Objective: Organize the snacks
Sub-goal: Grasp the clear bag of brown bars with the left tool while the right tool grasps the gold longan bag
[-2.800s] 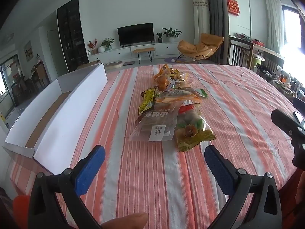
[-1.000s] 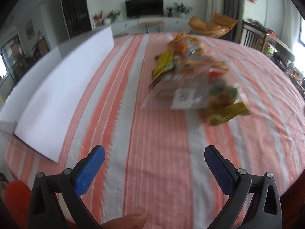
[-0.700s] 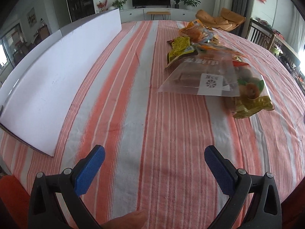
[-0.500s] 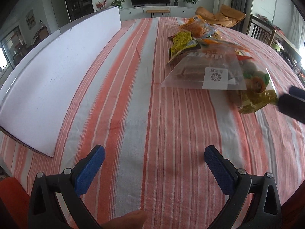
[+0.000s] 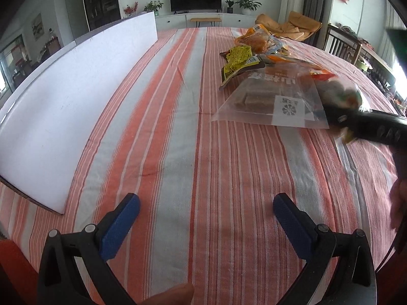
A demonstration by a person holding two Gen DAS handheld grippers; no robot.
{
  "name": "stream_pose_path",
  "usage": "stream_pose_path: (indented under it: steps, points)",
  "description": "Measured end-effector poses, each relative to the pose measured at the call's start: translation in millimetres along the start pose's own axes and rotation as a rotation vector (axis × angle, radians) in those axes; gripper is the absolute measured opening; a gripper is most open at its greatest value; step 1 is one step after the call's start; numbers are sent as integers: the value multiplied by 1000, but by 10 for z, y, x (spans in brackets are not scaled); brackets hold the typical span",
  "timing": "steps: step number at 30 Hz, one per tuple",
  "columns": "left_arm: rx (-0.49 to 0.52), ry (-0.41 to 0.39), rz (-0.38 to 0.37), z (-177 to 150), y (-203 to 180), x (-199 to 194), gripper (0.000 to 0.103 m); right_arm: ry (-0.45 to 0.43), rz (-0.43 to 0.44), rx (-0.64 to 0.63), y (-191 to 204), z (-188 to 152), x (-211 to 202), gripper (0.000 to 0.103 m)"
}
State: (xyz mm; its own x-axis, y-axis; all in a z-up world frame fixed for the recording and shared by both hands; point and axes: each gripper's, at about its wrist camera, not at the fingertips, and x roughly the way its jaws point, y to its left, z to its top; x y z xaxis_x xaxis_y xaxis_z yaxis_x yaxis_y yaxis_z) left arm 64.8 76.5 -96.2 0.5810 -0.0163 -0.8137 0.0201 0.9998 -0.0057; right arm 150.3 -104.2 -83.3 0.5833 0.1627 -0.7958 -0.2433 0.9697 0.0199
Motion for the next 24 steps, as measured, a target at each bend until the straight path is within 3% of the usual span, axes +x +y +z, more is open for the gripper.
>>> stream_pose_path:
  steps: [3, 7, 10, 14, 17, 19, 24]
  points:
    - [4, 0, -3, 3, 0, 0, 103, -40, -79, 82, -377, -92, -141, 100]
    - [-19, 13, 14, 33, -7, 15, 103, -14, -152, 145, -866, -294, -229, 101]
    - [-11, 81, 0, 134, -4, 60, 103, 5, -159, 163, -1028, -461, -269, 102]
    - [13, 36, -165, 400, -28, -104, 101, -18, -137, 194, -1090, -479, -318, 102]
    - [122, 14, -226, 766, -255, -156, 103, 10, -165, 171, -1024, -424, -235, 102]
    - [213, 43, -263, 1008, -457, 18, 103, 21, -186, 146, -975, -392, -171, 102]
    - [322, 165, -216, 1213, -734, 622, 102, 21, -174, 149, -981, -382, -149, 103]
